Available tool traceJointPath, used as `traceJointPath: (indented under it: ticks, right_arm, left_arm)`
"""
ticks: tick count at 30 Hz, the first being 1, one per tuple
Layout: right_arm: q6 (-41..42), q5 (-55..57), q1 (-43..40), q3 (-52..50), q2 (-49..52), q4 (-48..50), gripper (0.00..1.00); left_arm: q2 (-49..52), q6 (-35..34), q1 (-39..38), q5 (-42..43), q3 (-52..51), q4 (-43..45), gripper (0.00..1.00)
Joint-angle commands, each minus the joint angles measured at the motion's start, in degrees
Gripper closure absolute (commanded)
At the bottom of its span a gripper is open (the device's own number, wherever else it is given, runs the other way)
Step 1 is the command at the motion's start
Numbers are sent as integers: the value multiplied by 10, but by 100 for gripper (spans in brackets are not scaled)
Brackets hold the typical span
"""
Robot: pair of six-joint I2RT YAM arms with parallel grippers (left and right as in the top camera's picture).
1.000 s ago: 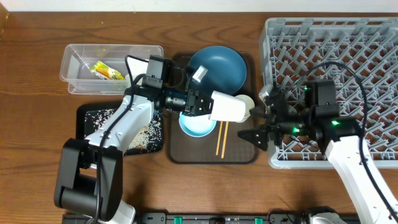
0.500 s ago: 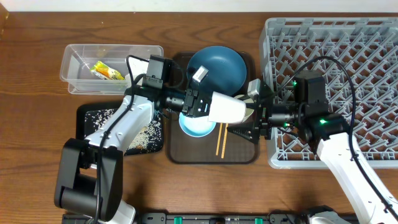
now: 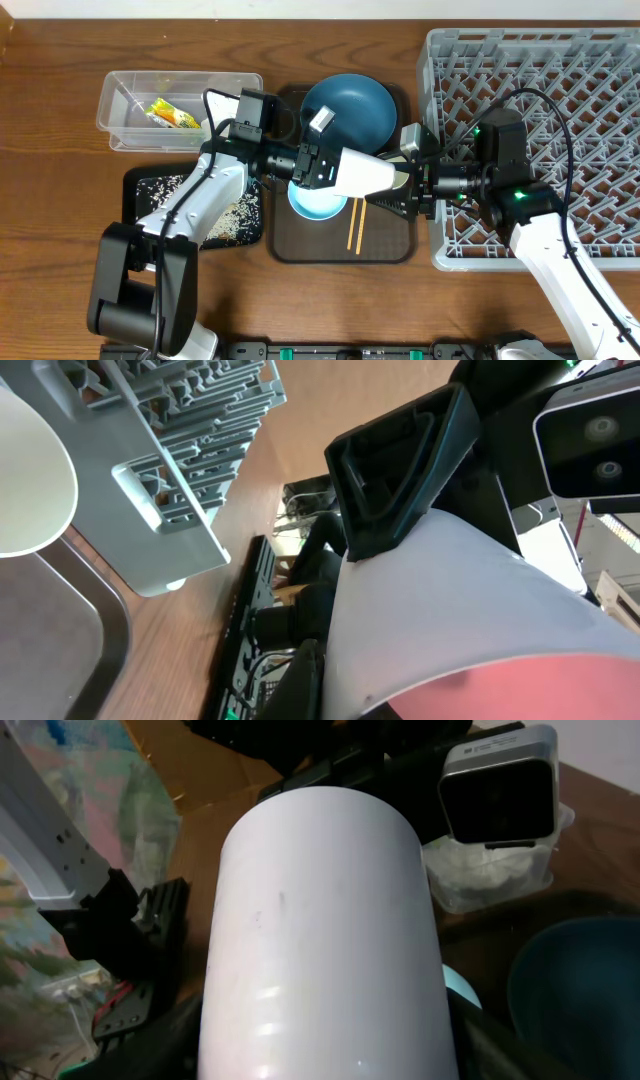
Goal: Sort waste into correct bins and load items into the dishwasher rack
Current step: 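Hand the pink cup from the left gripper to the right gripper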
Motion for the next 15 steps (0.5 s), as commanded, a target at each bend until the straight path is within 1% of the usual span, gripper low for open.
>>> traceJointPath:
  ticks: [1,6,11,12,13,14,15]
  right_arm:
    - [-5,-29,16,9,2,4,39]
    - [-5,-31,16,9,2,12,50]
    - [-1,-30,16,9,2,14,50]
    - [5,-30,16,9,2,12,50]
    - [13,-24,16,9,2,11,51]
    - [26,-11,16,9,2,10,51]
    - [43,5,15,9,2,8,51]
  left_arm:
    - [2,-5,-2,8,11,0,94]
    - [2,-6,-2,8,11,0,94]
    - [2,-9,-2,5,11,0,93]
    - [2,-9,-2,-2,11,0,91]
    - [2,-9,-2,-14,11,0,85]
    - [2,-9,-2,-34,11,0,83]
    - [2,-9,-2,-63,11,-1,77]
